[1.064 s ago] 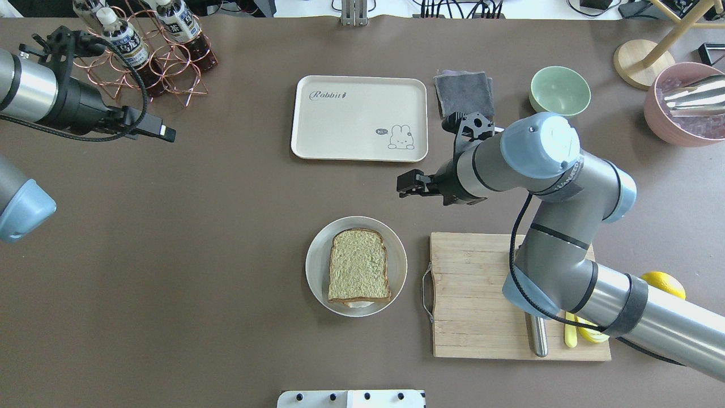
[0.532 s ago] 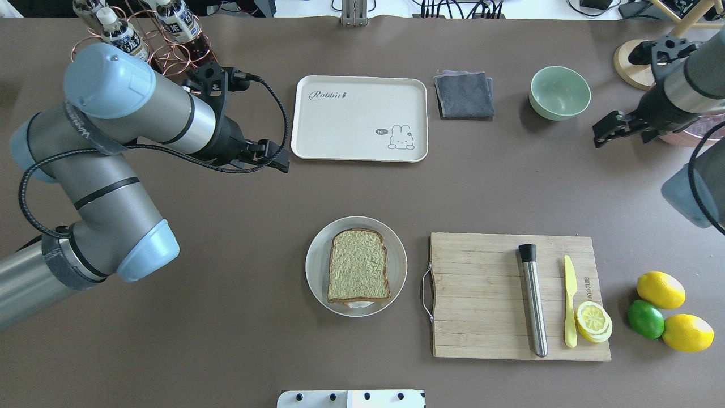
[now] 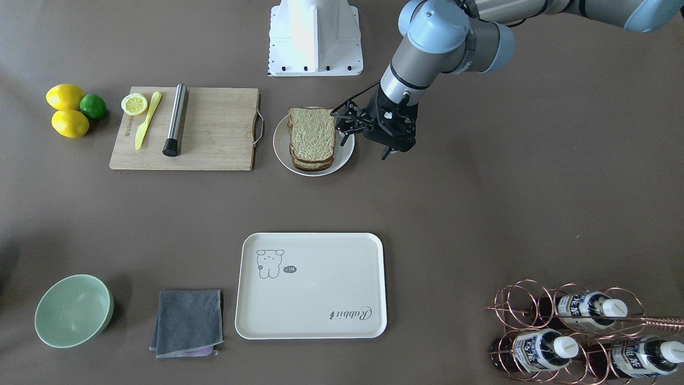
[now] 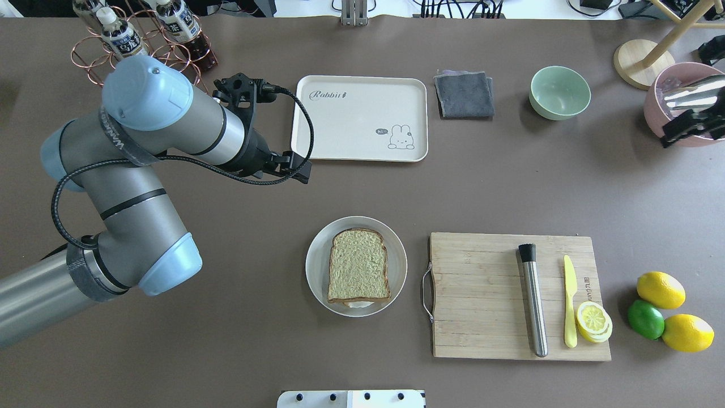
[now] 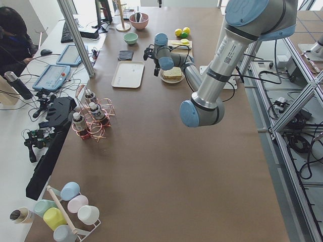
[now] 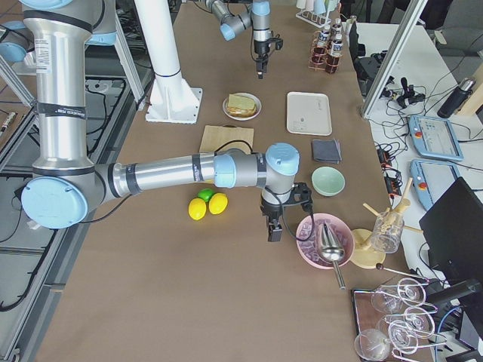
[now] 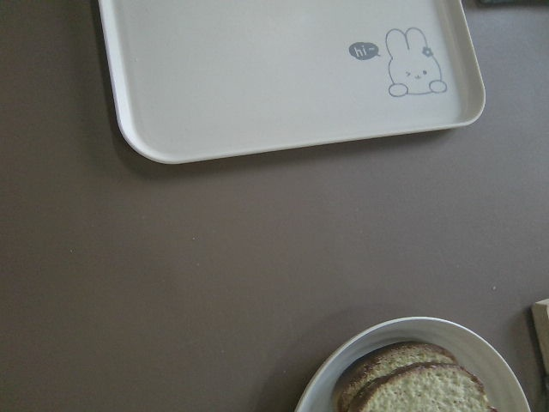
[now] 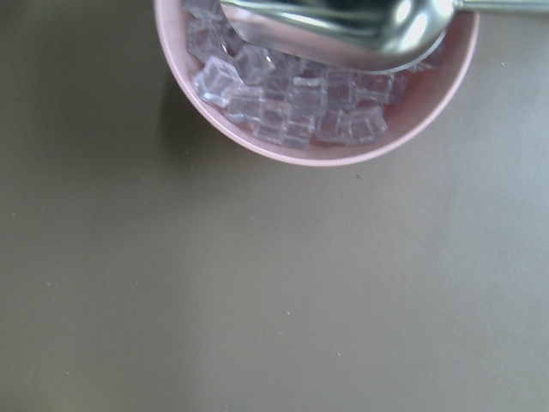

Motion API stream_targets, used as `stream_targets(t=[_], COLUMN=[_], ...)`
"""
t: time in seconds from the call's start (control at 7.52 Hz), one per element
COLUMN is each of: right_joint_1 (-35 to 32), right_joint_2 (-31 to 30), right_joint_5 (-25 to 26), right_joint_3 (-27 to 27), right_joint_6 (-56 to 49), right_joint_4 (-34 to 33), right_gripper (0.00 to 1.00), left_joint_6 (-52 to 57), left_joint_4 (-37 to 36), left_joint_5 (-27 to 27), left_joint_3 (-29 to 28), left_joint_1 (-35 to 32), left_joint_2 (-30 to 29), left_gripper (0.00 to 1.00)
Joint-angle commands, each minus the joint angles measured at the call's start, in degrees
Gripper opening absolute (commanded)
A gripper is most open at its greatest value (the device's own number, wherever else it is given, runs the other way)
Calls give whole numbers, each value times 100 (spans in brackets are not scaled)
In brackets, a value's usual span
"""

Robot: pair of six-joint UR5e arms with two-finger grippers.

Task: Make sandwich and place on tray
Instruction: 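Withdraw the right gripper while the left arm reaches toward the plate, then grasp the rim of the white plate with the left gripper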

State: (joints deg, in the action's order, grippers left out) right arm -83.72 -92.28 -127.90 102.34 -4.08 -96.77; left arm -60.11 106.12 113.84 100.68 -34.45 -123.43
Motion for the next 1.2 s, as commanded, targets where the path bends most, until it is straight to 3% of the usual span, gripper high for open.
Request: stream_targets(t=[0.0, 0.13, 0.53, 0.8, 1.06], right_joint_1=[-609, -619, -610, -619, -619], right_joint_2=[-369, -369, -413, -413, -404], right_joint_5=[-15, -15, -33, -33, -33], right_joint_3=[-74, -74, -74, -74, -82], right_joint_6=[-1058, -1059, -1059, -1059, -1059], right_joint_4=[-238, -229, -220, -220, -211], right_gripper=[100, 100, 100, 100, 100], left_joint_6=[-141, -115, -158, -1155, -1458], left_joint_4=[58, 84, 337, 1825, 2194], left_joint_5=[-529, -529, -555, -555, -547], left_joint_3=[13, 21, -118, -809, -963], left_joint_1=[544, 570, 825, 895, 896], left_joint_2=[239, 406, 469, 601, 575], left_gripper=[98, 97, 82, 82, 82])
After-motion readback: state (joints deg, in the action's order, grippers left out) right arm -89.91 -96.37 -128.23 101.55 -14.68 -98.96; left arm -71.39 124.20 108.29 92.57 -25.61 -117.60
